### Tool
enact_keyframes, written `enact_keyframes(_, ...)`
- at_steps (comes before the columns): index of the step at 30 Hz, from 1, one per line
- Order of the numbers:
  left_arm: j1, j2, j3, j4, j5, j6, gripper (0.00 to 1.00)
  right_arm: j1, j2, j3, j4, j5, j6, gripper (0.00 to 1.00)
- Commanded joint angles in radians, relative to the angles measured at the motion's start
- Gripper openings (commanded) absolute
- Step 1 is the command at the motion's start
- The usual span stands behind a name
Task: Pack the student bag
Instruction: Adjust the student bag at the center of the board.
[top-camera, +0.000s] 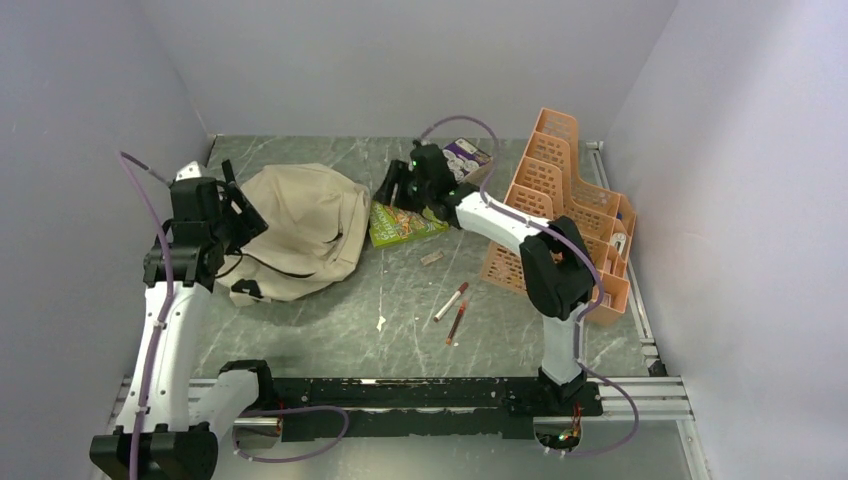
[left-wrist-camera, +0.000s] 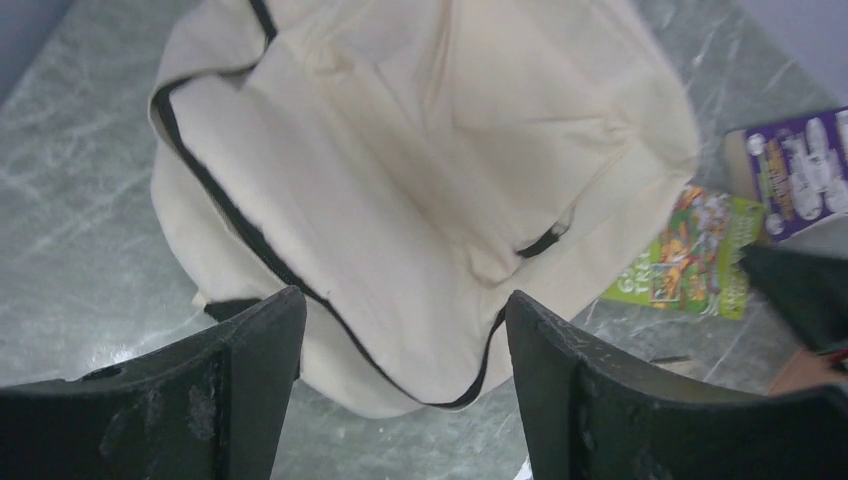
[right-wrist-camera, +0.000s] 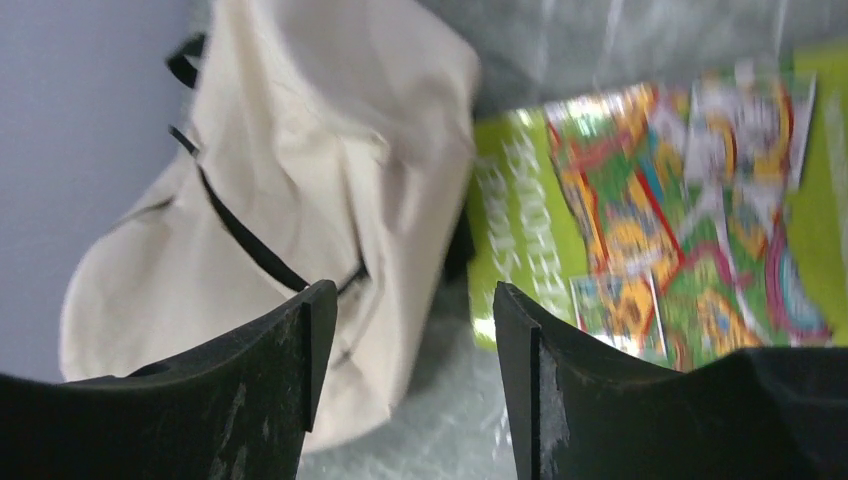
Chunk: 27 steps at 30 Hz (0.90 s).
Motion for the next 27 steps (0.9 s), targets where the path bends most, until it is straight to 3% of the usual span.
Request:
enact_keyframes(1, -0.017, -0.005, 0.098, -0.001, -0.017, 0.094, 0.76, 0.026, -0.044, -0.159, 0.041, -0.040, 0.187, 0.62)
enact_keyframes(7, -0.111, 0.097, 0.081, 0.158, 0.122, 0.190, 0.69, 0.113, -0.026, -0.216, 0.064, -0.064, 0.202, 0.62)
enact_keyframes(12, -0.274, 0.240, 0.051, 0.234, 0.086, 0.223, 0.67, 0.131, 0.023, -0.232, 0.162, -0.070, 0.254, 0.63)
enact_keyframes(21, -0.289, 0.344, 0.034, 0.256, 0.104, 0.265, 0.65, 0.134, 0.123, -0.152, 0.131, -0.009, 0.274, 0.63)
enact_keyframes(27, -0.289, 0.373, 0.010, 0.287, 0.159, 0.297, 0.65, 0.134, 0.182, -0.156, 0.287, -0.098, 0.298, 0.59)
